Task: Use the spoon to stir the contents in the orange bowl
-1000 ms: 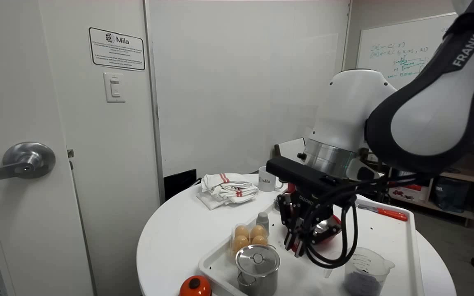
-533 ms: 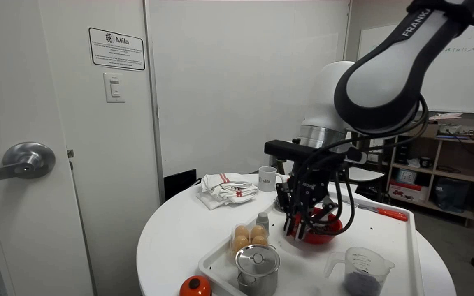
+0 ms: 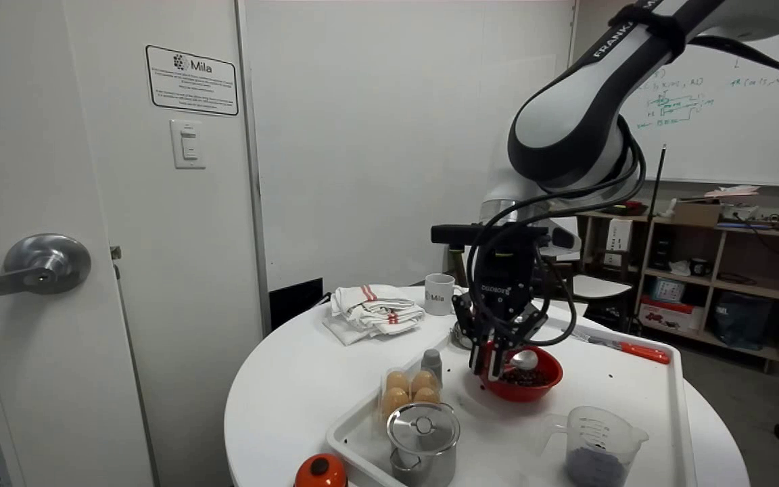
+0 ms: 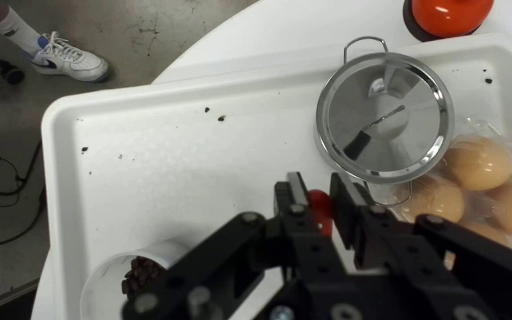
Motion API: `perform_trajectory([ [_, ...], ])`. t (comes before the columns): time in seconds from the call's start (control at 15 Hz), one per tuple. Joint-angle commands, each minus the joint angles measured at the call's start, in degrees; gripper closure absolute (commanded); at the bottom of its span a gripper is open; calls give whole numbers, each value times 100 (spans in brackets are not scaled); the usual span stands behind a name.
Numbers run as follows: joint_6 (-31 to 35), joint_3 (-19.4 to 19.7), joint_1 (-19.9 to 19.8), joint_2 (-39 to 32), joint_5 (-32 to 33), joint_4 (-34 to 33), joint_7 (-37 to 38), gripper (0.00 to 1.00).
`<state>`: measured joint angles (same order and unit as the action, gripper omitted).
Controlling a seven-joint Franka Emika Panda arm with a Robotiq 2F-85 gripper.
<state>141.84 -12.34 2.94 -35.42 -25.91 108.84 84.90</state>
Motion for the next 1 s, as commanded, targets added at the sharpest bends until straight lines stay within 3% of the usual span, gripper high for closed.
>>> perform_trajectory([
  [0.0,-462,44,-94,-286,-415,-422,-526,95],
  [0.4,-378,137,-224,-287,-914,-271,-1103,95],
  [0.93,-160,232,-165,350,-1366,317,-1785,95],
])
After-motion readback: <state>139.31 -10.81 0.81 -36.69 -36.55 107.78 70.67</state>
